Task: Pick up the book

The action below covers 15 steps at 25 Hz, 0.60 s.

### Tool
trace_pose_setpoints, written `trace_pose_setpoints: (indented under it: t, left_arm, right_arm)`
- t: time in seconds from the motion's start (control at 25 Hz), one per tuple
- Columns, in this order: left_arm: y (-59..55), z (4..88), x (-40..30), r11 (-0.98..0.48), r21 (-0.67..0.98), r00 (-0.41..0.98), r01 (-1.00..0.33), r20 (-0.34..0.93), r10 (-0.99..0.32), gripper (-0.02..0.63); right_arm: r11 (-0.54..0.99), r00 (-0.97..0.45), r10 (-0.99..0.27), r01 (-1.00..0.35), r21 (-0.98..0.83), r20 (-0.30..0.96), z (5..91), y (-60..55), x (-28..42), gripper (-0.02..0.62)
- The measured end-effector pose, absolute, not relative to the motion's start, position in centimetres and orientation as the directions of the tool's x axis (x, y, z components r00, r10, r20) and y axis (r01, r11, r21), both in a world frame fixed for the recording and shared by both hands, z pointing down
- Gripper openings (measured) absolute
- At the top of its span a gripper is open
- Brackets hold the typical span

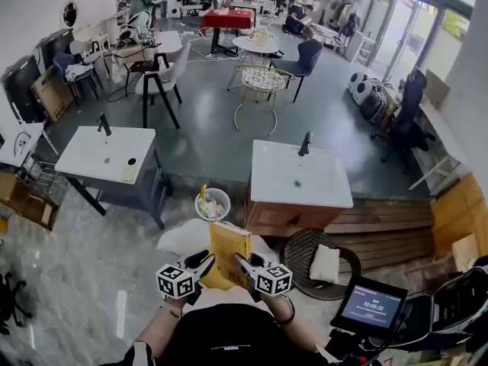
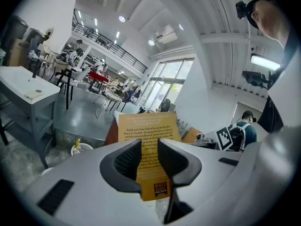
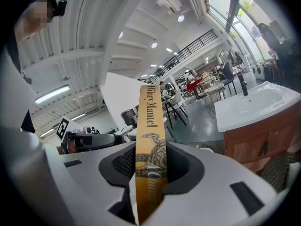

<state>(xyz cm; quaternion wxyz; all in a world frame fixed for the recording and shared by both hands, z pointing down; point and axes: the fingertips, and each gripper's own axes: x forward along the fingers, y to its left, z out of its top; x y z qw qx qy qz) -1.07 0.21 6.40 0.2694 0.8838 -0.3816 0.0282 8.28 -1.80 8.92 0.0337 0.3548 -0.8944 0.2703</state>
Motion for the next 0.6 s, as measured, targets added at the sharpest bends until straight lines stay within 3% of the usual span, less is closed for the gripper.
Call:
trace_pose_setpoints:
  t: [0.6]
  left_arm:
    - [1.4,7.4,-0.1,-0.585,0.456,0.729,-0.671,0.259,-0.634,0.107]
  right_arm:
    - [0.577,-0.723,-0.636,-0.677,-0.457,0.268,9.8,-0.5,9.6,0.161]
